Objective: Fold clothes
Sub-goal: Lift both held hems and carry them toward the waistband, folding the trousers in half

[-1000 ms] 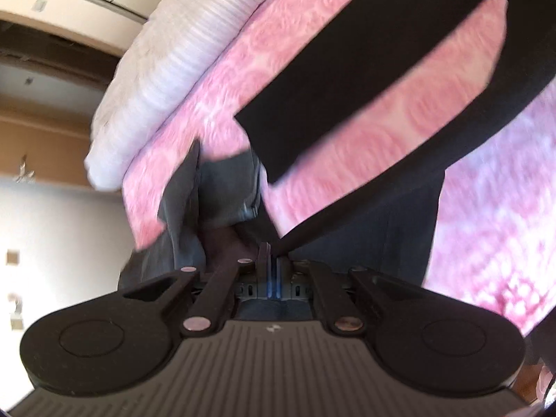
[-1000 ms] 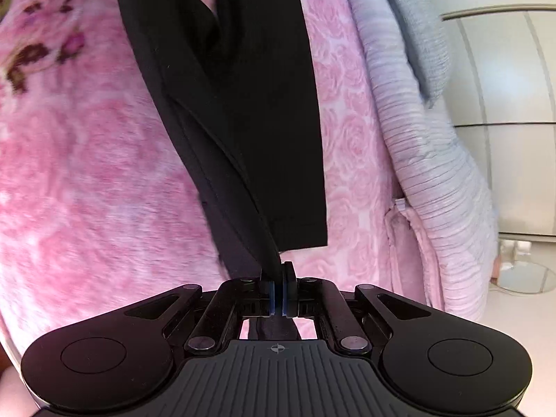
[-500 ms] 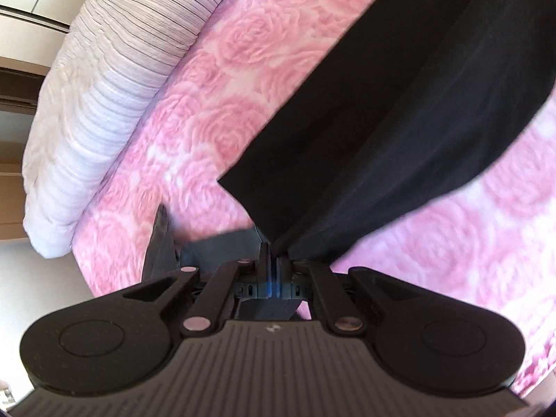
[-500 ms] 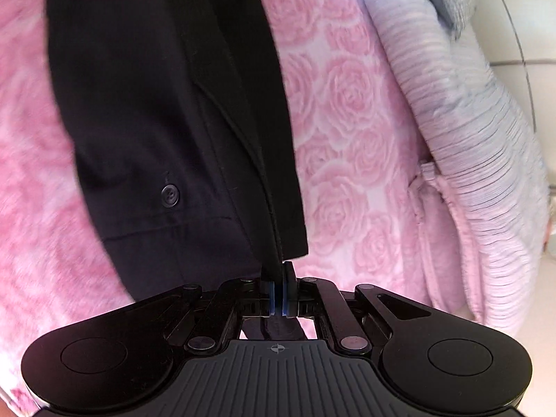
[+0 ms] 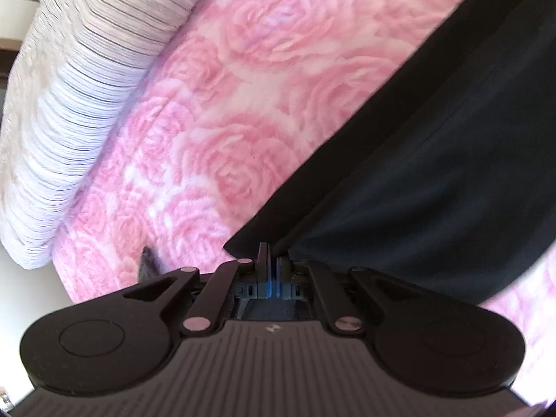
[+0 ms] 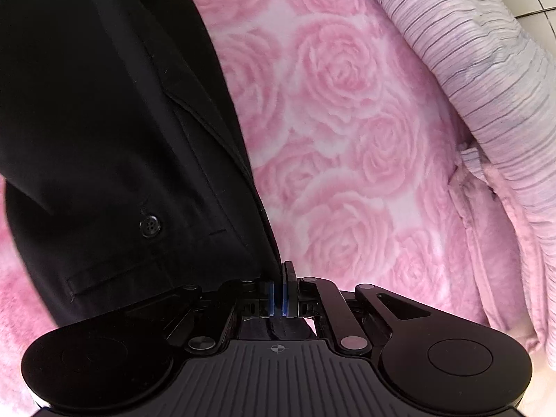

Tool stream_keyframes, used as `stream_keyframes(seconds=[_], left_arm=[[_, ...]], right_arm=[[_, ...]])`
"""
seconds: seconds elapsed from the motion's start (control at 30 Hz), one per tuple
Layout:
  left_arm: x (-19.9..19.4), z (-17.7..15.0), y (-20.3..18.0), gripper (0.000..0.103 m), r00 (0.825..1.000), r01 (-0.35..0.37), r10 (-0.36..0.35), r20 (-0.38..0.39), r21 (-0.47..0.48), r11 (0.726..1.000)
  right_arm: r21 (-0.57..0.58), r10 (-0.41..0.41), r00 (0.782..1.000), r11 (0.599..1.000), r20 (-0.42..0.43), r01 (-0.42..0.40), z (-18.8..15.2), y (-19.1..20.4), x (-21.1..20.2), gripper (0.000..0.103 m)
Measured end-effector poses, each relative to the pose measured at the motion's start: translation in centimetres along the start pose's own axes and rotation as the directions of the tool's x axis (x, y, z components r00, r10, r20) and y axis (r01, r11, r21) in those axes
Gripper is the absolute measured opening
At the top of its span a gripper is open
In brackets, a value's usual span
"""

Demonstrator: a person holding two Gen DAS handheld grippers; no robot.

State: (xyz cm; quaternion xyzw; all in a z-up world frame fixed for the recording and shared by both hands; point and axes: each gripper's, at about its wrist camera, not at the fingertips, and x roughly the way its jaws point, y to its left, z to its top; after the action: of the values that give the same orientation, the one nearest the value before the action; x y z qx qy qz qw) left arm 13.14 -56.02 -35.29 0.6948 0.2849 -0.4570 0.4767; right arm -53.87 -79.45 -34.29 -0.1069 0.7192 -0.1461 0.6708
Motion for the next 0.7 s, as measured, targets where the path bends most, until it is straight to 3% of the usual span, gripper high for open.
stream_keyframes(seconds=[0.1, 0.23, 0.3, 0.4, 0.47, 0.53, 0.63, 0.7], left_arm=[[2.9, 1.8, -0.7, 0.016, 0.998, -0.053, 0.053, -0.024, -0.019, 0.998], [4.3, 3.3, -1.4, 0.029, 0.989, -0.149, 0.148, -0.017, -0.065, 0.987], [4.0, 3.7, -1.4, 0.030, 0.985, -0.170, 0.171, 0.002, -0.102, 0.980], [2.2, 4.1, -1.6, 0.031, 0.975, -0.204, 0.215, 0.056, -0.153, 0.967], [0.6, 4.3, -2.0, 0.035, 0.965, -0.219, 0.240, 0.101, -0.180, 0.959], [-1.3, 4.7, -3.0, 0.037, 0.961, -0.200, 0.230, 0.152, -0.190, 0.961], [-4.8, 5.4, -5.9, 0.037, 0.951, -0.150, 0.192, 0.241, -0.184, 0.971], [-7.2, 6.3, -9.2, 0.037, 0.943, -0.072, 0.114, 0.313, -0.141, 0.987]], right_arm=[[0.058, 0.025, 1.000, 0.998, -0.007, -0.024, 0.6, -0.5, 2.3, 0.008], [0.162, -0.023, 1.000, 0.987, 0.002, 0.023, 0.9, -1.1, 3.6, 0.038], [0.275, -0.052, 0.999, 0.960, 0.016, 0.045, 0.3, -1.8, 3.2, 0.044], [0.465, -0.087, 0.995, 0.883, 0.039, 0.060, -1.5, -2.7, 1.7, 0.047], [0.602, -0.118, 0.992, 0.796, 0.054, 0.061, -3.6, -2.4, -0.2, 0.047], [0.727, -0.098, 0.990, 0.686, 0.106, -0.010, -6.4, -1.3, -2.1, 0.048], [0.860, -0.024, 0.979, 0.482, 0.204, -0.168, -11.0, 1.3, -4.0, 0.049], [0.906, 0.022, 0.964, 0.335, 0.266, -0.258, -13.7, 3.6, -4.5, 0.052]])
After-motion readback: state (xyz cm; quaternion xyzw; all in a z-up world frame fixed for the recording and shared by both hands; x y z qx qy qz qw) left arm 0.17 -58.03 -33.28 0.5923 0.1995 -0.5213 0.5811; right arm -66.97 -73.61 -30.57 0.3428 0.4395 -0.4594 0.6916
